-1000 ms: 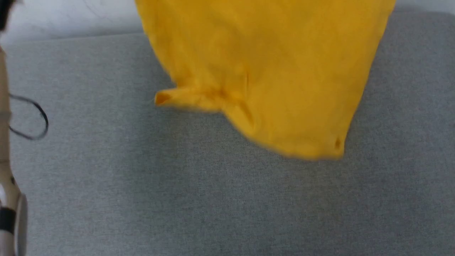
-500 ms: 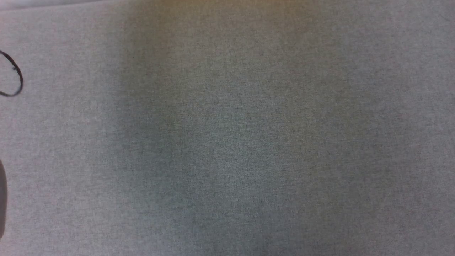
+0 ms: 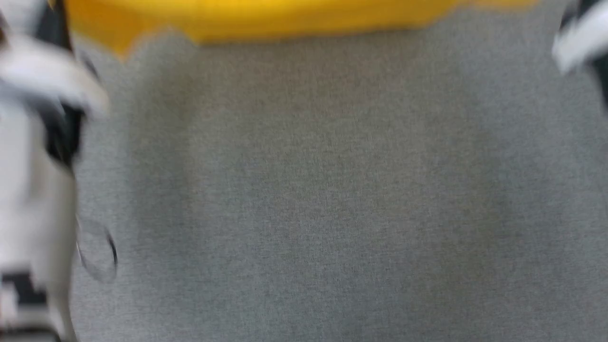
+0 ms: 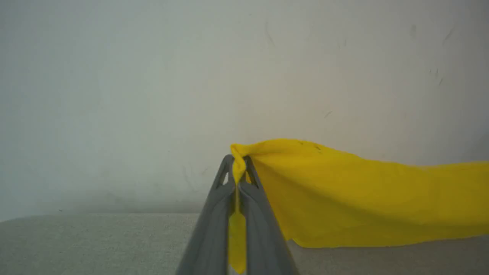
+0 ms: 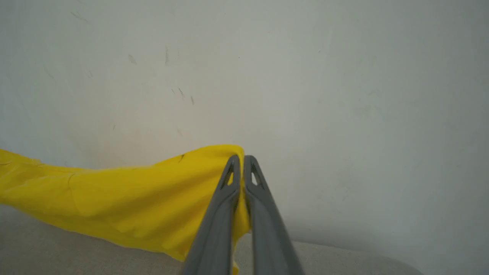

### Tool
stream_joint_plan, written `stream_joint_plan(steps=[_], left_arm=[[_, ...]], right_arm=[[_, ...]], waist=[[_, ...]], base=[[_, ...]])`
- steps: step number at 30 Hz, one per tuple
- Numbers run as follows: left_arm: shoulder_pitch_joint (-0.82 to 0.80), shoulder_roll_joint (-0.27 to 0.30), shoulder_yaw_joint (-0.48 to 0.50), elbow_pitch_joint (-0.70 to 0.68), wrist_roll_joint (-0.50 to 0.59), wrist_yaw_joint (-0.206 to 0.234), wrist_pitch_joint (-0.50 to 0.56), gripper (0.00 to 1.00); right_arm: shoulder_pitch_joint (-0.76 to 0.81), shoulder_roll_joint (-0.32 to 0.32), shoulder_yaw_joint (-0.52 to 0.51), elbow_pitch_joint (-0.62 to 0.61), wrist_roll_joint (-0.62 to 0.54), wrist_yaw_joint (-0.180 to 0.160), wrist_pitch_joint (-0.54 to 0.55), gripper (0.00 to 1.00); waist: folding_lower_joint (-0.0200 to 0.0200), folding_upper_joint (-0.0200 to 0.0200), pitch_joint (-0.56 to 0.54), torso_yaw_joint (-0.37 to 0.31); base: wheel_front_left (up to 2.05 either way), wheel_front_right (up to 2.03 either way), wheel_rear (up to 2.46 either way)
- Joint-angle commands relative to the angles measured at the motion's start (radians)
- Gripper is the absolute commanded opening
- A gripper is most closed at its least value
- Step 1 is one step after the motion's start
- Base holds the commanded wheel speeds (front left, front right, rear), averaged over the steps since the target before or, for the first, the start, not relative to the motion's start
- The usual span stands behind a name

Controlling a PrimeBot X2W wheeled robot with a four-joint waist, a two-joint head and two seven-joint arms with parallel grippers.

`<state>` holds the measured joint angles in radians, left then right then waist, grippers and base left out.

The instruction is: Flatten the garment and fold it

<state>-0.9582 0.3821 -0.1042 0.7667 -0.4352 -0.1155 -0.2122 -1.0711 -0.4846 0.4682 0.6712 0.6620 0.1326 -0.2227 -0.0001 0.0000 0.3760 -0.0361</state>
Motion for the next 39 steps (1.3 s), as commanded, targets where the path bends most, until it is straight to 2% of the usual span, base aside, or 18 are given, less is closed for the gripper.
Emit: stream_joint_plan(steps=[1, 5, 8, 12, 15, 19, 24, 29, 30, 32, 33, 37, 39], left_arm=[[0.073, -0.004, 0.005, -0.031, -0.009, -0.007, -0.009, 0.00], [0.355, -0.018, 0.022, -0.204, -0.032, 0.036, -0.008, 0.00], [0.579, -0.015, 0.036, -0.372, -0.037, 0.097, 0.032, 0.00], [0.878, -0.018, 0.059, -0.631, -0.045, 0.199, 0.123, 0.00], [1.071, -0.007, 0.073, -0.801, -0.032, 0.273, 0.201, 0.00], [1.255, -0.005, 0.082, -0.950, -0.035, 0.335, 0.292, 0.00], [1.400, -0.026, 0.086, -1.028, -0.036, 0.425, 0.398, 0.00], [1.478, -0.052, 0.080, -1.065, -0.051, 0.468, 0.450, 0.00], [1.486, -0.056, 0.081, -1.070, -0.053, 0.472, 0.450, 0.00], [1.499, -0.062, 0.081, -1.077, -0.057, 0.475, 0.447, 0.00], [1.501, -0.066, 0.079, -1.082, -0.061, 0.473, 0.442, 0.00], [1.484, -0.083, 0.059, -1.103, -0.074, 0.455, 0.426, 0.00], [1.471, -0.084, 0.048, -1.119, -0.068, 0.451, 0.423, 0.00]], right_arm=[[0.063, -0.015, -0.003, -0.021, 0.018, -0.002, -0.009, 0.00], [0.297, -0.052, -0.045, -0.133, 0.051, -0.002, -0.011, 0.00], [0.479, -0.061, -0.112, -0.220, 0.060, -0.002, 0.008, 0.00], [0.721, -0.046, -0.219, -0.353, 0.042, -0.002, 0.081, 0.00], [0.892, -0.019, -0.330, -0.447, -0.031, -0.002, 0.145, 0.00], [1.103, 0.078, -0.467, -0.574, -0.160, -0.002, 0.262, 0.00], [1.303, 0.225, -0.600, -0.706, -0.267, -0.002, 0.400, 0.00], [1.435, 0.314, -0.663, -0.758, -0.339, -0.002, 0.499, 0.00], [1.453, 0.326, -0.672, -0.765, -0.343, -0.002, 0.513, 0.11], [1.479, 0.343, -0.675, -0.780, -0.337, -0.002, 0.542, 0.38], [1.486, 0.349, -0.675, -0.793, -0.328, -0.002, 0.546, 1.00], [1.463, 0.385, -0.697, -0.879, -0.228, -0.002, 0.543, 1.00], [1.431, 0.371, -0.719, -0.922, -0.214, -0.002, 0.544, 1.00]], waist=[[0.0001, 0.0000, -0.058, 0.010], [0.0001, 0.0000, -0.121, 0.008], [0.0001, 0.0000, -0.162, 0.001], [0.0001, 0.0000, -0.202, -0.011], [0.0001, 0.0000, -0.227, -0.011], [0.0001, 0.0000, -0.249, 0.005], [0.0001, 0.0000, -0.266, 0.024], [0.0001, 0.0000, -0.273, 0.044], [0.0001, 0.0000, -0.272, 0.049], [0.0001, 0.0000, -0.271, 0.060], [0.0001, 0.0000, -0.269, 0.067], [0.0001, 0.0000, -0.266, 0.100], [0.0001, 0.0000, -0.258, 0.117]], base=[[0.00, 0.00, 0.00], [0.00, 0.00, 0.00], [0.00, 0.00, 0.00], [0.00, 0.00, 0.00], [0.00, 0.00, 0.00], [0.00, 0.00, 0.00], [0.00, 0.00, 0.00], [0.00, 0.00, 0.00], [0.00, 0.00, 0.00], [0.00, 0.00, 0.00], [0.00, 0.00, 0.00], [0.00, 0.00, 0.00], [0.00, 0.00, 0.00]])
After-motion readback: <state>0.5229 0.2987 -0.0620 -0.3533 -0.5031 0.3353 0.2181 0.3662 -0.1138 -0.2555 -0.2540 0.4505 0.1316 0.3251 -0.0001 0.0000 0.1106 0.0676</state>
